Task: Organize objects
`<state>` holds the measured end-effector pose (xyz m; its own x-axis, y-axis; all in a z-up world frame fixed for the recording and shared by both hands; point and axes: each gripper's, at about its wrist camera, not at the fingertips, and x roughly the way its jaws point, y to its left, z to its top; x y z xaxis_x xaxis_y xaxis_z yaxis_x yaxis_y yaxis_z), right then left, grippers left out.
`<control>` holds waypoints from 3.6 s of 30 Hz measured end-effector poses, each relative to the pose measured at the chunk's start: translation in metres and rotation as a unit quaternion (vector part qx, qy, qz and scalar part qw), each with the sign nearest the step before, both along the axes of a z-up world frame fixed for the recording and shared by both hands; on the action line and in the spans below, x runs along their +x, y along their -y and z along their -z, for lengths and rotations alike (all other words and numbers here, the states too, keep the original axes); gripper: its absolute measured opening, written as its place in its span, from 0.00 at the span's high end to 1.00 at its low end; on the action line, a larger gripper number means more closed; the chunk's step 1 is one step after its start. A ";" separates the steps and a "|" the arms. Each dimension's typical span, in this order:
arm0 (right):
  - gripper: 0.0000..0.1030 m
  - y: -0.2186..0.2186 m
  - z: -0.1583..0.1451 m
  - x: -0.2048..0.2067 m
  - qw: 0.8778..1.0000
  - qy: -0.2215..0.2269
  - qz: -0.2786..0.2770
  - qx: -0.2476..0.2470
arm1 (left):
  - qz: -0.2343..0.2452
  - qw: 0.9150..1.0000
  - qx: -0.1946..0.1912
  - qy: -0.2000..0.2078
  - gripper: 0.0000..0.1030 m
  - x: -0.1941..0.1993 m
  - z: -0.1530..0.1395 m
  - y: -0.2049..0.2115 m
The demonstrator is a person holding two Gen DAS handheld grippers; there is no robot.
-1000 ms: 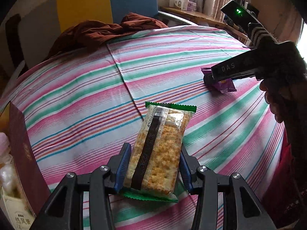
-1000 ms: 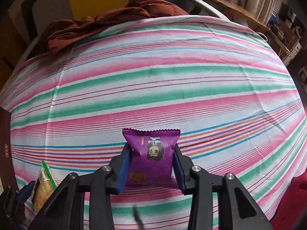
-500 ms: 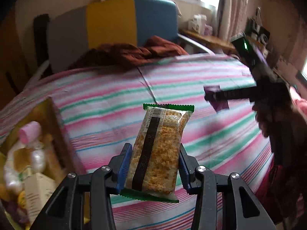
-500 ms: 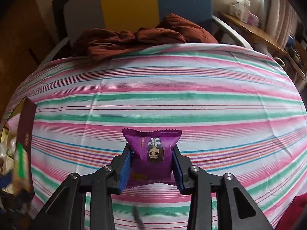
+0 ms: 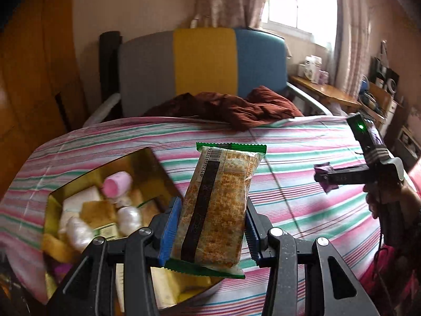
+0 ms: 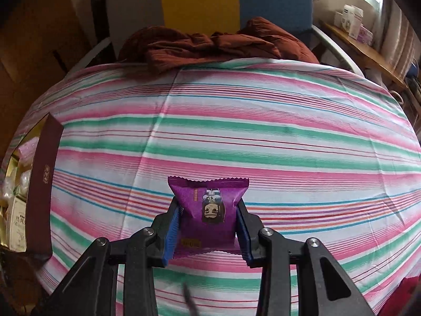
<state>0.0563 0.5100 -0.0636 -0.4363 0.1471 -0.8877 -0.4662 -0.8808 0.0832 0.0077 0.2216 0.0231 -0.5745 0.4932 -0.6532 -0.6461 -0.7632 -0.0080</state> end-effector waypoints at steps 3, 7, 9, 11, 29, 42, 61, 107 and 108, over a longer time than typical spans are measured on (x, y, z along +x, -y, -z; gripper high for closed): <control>0.63 0.012 -0.005 -0.004 1.000 0.000 -0.011 0.003 | -0.017 1.000 0.004 0.001 0.55 -0.006 0.000 0.014; 0.63 0.032 -0.012 -0.011 1.000 -0.012 -0.027 -0.006 | -0.036 0.999 0.007 0.006 0.55 -0.010 0.003 0.030; 0.63 0.046 -0.017 -0.016 0.999 -0.021 -0.040 -0.012 | -0.044 0.999 0.008 0.007 0.55 -0.012 0.004 0.038; 0.63 0.060 -0.021 -0.020 0.998 -0.029 -0.052 -0.020 | -0.051 0.999 0.009 0.009 0.55 -0.012 0.005 0.044; 0.63 0.195 -0.057 -0.060 0.976 -0.093 -0.185 -0.070 | -0.116 0.992 0.032 0.026 0.55 -0.027 0.010 0.107; 0.63 0.241 -0.054 -0.100 0.966 -0.089 -0.229 -0.083 | -0.221 0.973 0.042 0.055 0.55 -0.045 0.027 0.194; 0.54 0.231 -0.043 -0.140 0.975 -0.080 -0.180 -0.103 | -0.184 0.976 0.061 0.097 0.42 -0.099 0.048 0.116; 0.34 0.274 -0.051 -0.037 0.980 -0.133 -0.129 0.076 | -0.262 0.965 0.021 0.004 0.00 -0.010 0.017 0.155; 0.34 0.274 -0.051 -0.037 0.980 -0.134 -0.129 0.075 | -0.262 0.965 0.021 0.003 0.00 -0.009 0.016 0.156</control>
